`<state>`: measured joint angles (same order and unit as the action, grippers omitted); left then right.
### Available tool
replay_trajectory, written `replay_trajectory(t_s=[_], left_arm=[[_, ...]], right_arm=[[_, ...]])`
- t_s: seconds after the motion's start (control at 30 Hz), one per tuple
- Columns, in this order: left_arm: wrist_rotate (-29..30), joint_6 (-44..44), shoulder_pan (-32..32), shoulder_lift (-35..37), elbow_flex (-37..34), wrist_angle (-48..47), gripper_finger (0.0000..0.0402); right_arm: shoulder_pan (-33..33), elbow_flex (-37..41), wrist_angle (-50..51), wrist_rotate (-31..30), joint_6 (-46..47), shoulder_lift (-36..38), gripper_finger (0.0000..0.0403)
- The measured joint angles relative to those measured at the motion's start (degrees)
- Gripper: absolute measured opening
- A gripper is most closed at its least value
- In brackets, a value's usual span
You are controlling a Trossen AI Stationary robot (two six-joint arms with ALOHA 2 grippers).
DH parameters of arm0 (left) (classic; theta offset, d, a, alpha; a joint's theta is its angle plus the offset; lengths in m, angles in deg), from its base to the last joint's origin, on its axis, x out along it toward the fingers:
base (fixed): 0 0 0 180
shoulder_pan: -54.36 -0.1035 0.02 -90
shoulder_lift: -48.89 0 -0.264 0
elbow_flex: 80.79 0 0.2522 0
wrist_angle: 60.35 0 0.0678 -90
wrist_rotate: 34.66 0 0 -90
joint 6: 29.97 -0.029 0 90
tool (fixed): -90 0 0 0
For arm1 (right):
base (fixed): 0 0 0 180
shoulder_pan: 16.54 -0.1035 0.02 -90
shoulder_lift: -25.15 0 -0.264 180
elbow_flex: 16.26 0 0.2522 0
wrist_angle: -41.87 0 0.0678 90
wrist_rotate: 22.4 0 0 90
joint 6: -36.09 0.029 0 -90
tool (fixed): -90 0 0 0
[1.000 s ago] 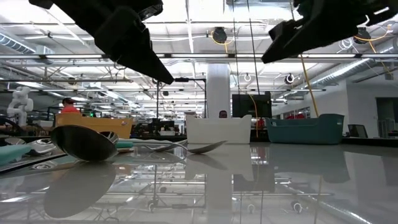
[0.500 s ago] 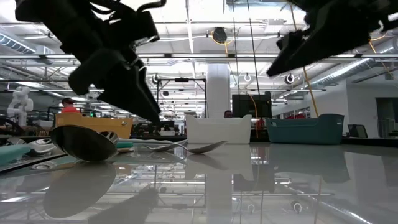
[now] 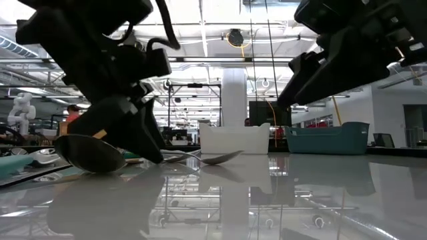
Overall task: Sort silverware by color (type)
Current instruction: Put the blue patterned spoon into the blue bin
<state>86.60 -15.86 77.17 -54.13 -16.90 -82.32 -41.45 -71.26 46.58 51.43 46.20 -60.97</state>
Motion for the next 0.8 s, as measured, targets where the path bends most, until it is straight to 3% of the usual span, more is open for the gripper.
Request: replay_trajectory(t_s=[0.27,0.8], left_arm=[[1.3,-1.6,-0.2,0.1,0.0,0.6,0.0132],[-0.5,-7.6,-1.8,-1.6,0.1,2.3,0.0069]], right_arm=[[0.0,0.0,-0.2,0.0,0.9,0.0,0.0235],[-0.4,0.0,-0.2,0.0,1.6,0.0,0.0235]])
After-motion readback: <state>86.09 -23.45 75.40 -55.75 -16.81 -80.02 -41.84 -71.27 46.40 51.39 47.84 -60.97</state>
